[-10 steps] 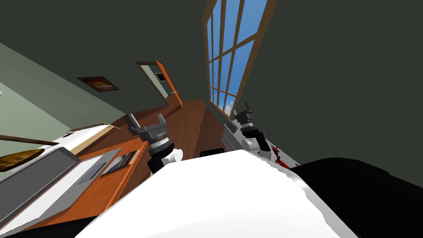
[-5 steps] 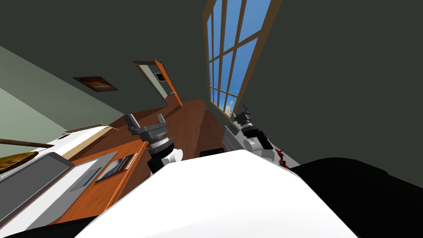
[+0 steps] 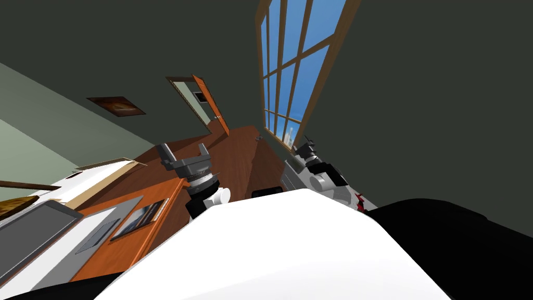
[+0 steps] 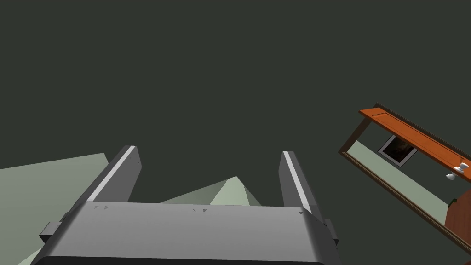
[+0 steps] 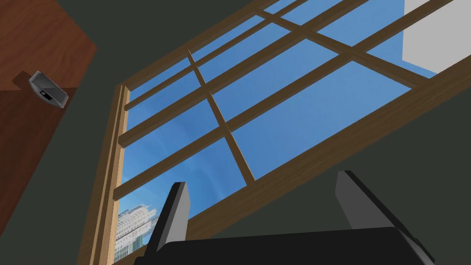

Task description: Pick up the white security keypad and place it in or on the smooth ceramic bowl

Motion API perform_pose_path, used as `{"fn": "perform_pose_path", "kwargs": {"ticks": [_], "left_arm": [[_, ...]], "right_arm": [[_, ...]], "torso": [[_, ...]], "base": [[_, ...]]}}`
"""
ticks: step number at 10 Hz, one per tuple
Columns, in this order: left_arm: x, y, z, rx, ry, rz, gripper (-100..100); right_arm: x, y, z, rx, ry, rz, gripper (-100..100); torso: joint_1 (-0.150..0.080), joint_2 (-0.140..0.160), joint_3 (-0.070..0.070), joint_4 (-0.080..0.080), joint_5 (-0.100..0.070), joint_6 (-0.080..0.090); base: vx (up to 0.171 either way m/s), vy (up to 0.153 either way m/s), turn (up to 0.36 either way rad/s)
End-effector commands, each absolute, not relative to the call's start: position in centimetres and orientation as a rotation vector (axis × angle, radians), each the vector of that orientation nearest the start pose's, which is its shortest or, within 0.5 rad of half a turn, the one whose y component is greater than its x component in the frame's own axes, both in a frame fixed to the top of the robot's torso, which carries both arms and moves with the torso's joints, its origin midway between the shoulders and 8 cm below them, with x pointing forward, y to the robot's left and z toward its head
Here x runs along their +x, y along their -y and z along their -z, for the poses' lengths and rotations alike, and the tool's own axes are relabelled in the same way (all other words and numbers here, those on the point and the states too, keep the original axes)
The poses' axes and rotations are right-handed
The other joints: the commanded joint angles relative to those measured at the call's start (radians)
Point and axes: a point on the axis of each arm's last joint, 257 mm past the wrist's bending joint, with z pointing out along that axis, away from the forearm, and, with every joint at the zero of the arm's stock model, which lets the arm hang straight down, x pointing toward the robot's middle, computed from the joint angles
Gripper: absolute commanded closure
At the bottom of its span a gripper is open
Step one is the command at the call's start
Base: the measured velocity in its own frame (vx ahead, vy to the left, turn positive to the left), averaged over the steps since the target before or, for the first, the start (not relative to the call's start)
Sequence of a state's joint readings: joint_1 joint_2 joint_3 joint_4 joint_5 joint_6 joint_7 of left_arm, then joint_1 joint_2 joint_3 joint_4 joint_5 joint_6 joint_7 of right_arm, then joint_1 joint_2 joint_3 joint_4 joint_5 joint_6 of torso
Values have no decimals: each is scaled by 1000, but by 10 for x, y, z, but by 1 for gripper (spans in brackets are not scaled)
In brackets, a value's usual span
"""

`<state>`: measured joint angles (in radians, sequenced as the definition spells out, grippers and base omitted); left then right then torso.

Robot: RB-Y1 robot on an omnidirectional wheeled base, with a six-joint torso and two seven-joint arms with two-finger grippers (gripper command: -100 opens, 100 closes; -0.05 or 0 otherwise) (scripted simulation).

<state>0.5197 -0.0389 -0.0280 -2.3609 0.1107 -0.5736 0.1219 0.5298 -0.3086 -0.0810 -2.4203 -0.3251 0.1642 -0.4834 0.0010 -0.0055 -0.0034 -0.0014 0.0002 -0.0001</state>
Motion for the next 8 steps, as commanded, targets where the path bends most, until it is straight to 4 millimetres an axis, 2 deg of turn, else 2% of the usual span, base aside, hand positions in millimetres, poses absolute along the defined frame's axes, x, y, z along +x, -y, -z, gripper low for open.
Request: {"fn": "perform_pose_path", "kwargs": {"ticks": [1,8], "left_arm": [[310,-287,-66,-678,-376,1530,0],[310,-287,-66,-678,-376,1530,0]], "right_arm": [[394,297,71,1403,-908,-1620,-100],[388,316,126,1677,-953,-1540,-100]], "torso": [[0,0,0,0,0,0],[0,1,1,0,0,0]], "base": [[34,9,3],[71,20,-14]]}}
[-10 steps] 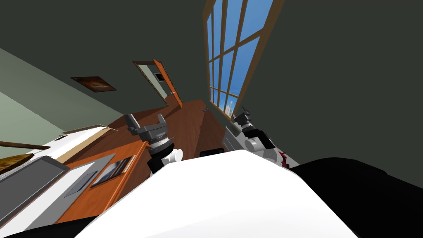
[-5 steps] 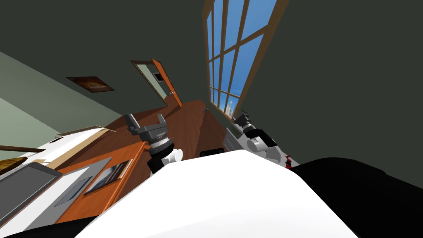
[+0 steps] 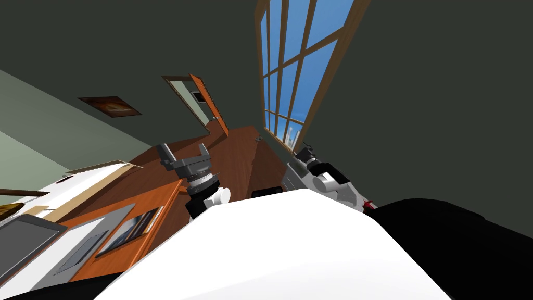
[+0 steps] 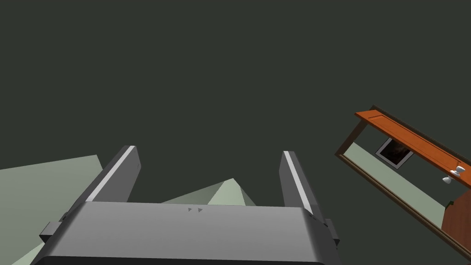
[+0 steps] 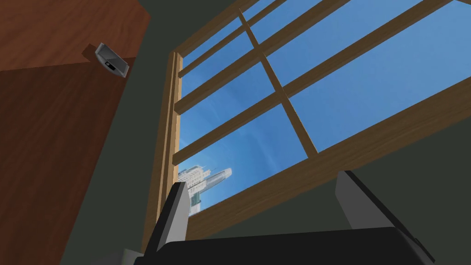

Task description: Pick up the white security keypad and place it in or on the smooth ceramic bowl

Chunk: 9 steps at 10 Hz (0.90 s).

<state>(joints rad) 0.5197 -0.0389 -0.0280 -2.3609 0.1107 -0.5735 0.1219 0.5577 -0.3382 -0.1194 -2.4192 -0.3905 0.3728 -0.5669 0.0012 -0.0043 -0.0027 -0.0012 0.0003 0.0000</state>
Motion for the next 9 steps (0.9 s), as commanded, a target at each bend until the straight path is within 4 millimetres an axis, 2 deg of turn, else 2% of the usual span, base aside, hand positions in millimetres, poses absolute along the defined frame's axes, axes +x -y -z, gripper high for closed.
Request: {"fn": "perform_pose_path", "kwargs": {"ticks": [1,3,6,8,9], "left_arm": [[310,-287,-66,-678,-376,1530,0],[310,-287,-66,-678,-376,1530,0],[310,-287,-66,-678,-376,1530,0],[310,-287,-66,-678,-376,1530,0],[310,-287,-66,-678,-376,1530,0]], "right_arm": [[385,323,135,1737,-943,-1531,-100],[383,323,146,1778,-964,-1497,-100],[370,338,175,1935,-954,-1434,-100],[367,339,187,1976,-974,-1395,-100],[359,347,199,2046,-961,-1363,-100]], "torso": [[0,0,0,0,0,0],[0,-2,-1,0,0,0],[0,0,0,0,0,0],[0,-1,-1,0,0,0],[-1,1,0,0,0,0]], "base": [[96,20,-30],[77,13,-4],[79,23,-24],[71,14,-7],[80,3,-29]]}}
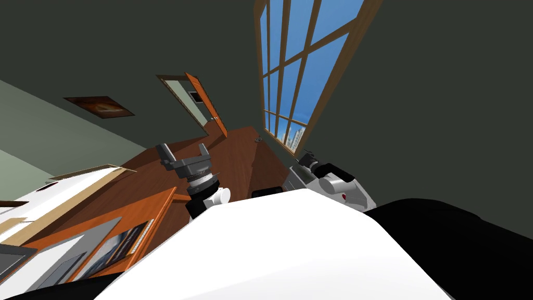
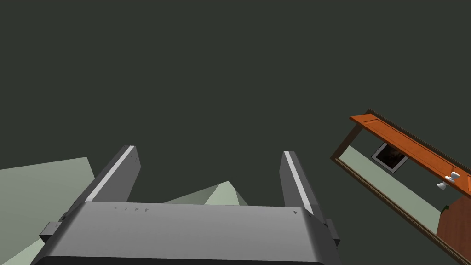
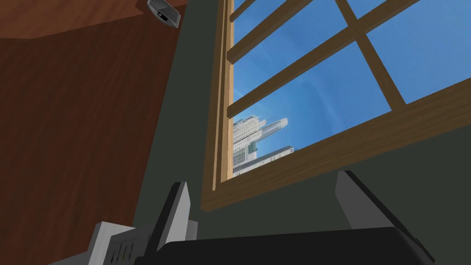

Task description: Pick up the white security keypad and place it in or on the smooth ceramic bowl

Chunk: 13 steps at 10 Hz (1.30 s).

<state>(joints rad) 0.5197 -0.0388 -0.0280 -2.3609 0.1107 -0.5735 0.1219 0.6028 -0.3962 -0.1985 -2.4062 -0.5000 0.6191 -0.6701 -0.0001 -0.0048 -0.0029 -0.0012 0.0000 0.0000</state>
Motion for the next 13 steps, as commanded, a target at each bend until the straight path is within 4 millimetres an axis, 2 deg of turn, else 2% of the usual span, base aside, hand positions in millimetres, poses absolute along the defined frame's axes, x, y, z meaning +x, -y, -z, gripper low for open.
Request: {"fn": "perform_pose_path", "kwargs": {"ticks": [1,2,5,7,10,12,13], "left_arm": [[310,-287,-66,-678,-376,1530,0],[310,-287,-66,-678,-376,1530,0],[310,-287,-66,-678,-376,1530,0],[310,-287,-66,-678,-376,1530,0],[310,-287,-66,-678,-376,1530,0],[310,-287,-66,-678,-376,1530,0],[310,-287,-66,-678,-376,1530,0]], "right_arm": [[356,347,206,2071,-972,-1338,-100],[355,347,207,2075,-974,-1333,-100],[333,363,236,2232,-950,-1234,-100],[327,362,245,2268,-966,-1192,-100],[299,378,273,2419,-934,-1070,-100],[292,378,280,2448,-946,-1031,-100],[277,385,291,2513,-926,-971,-100]], "torso": [[0,0,0,0,0,0],[0,0,0,0,0,0],[1,0,0,0,0,0],[1,-1,-1,0,0,0],[1,1,0,0,0,0],[1,0,0,0,0,0],[1,1,1,0,0,0]], "base": [[82,12,-18],[34,12,1],[81,14,-31],[68,16,-5],[78,15,-34],[69,16,-9],[73,16,-43]]}}
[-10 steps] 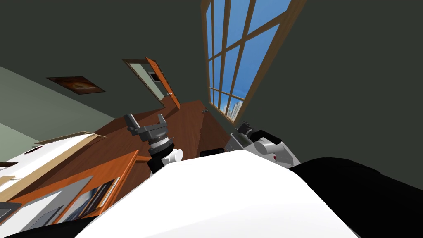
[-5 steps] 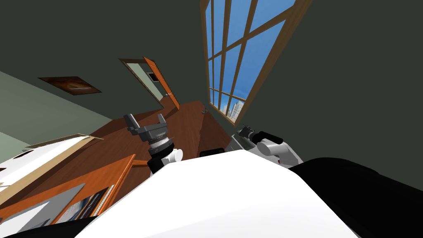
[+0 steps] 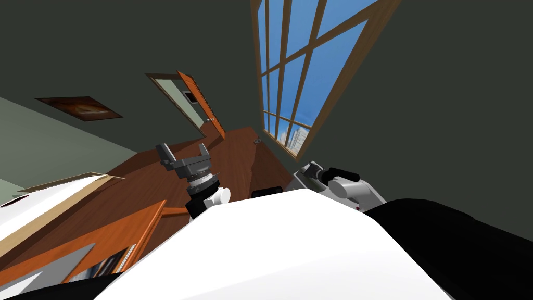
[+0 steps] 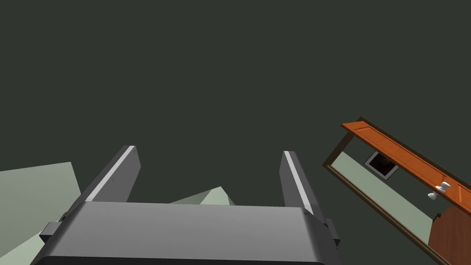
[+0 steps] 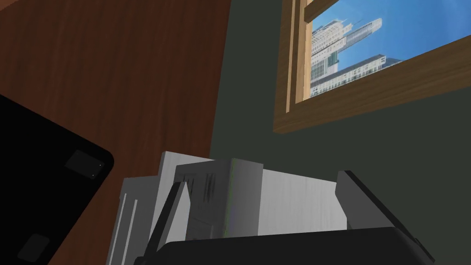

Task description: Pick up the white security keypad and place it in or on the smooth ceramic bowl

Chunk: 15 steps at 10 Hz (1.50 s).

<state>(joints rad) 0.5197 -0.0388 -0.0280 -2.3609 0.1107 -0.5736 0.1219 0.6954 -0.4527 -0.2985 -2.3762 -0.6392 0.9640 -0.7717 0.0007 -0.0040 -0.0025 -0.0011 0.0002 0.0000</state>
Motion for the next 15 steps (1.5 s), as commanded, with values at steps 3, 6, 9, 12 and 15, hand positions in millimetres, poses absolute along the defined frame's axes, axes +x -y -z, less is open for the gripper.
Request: {"fn": "perform_pose_path", "kwargs": {"ticks": [3,6,9,12,15], "left_arm": [[310,-287,-66,-678,-376,1530,0],[310,-287,-66,-678,-376,1530,0],[310,-287,-66,-678,-376,1530,0],[310,-287,-66,-678,-376,1530,0],[310,-287,-66,-678,-376,1530,0]], "right_arm": [[253,392,308,-3053,1073,1004,-100],[218,405,325,-3077,984,811,-100],[190,409,336,-3079,942,652,-100],[156,417,346,-3078,861,486,-100],[131,419,351,-3065,823,364,-100]], "torso": [[-1,-1,-1,0,0,0],[-1,-1,-1,0,0,0],[-2,-1,-1,0,0,0],[-1,0,0,0,0,0],[-1,0,0,0,0,0]], "base": [[81,10,-29],[92,10,-34],[76,-1,-29],[70,8,-34],[64,5,-28]]}}
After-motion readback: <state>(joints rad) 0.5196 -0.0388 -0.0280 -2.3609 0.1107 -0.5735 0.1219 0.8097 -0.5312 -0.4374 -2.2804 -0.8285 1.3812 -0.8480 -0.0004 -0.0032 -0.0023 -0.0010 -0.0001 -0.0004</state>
